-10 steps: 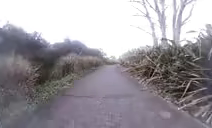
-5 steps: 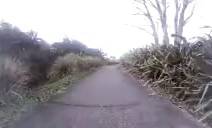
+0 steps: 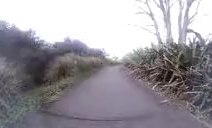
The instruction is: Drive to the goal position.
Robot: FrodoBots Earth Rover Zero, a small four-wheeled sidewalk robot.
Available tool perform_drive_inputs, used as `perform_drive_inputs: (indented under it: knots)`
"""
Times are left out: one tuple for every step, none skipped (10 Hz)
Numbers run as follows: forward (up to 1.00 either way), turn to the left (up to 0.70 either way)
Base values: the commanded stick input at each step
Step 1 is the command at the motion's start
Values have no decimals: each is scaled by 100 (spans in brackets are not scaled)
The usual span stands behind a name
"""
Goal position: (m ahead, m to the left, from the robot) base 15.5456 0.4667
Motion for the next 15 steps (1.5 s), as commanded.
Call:
perform_drive_inputs:
  knots:
    - [70, -5]
    - [70, -11]
    - [70, -21]
    - [70, -31]
    - [70, -35]
    - [70, -35]
    - [70, -35]
    - [70, -35]
    - [70, -35]
    - [70, -35]
    - [70, 0]
    - [70, 0]
    - [70, 0]
    - [70, 0]
    - [70, 0]
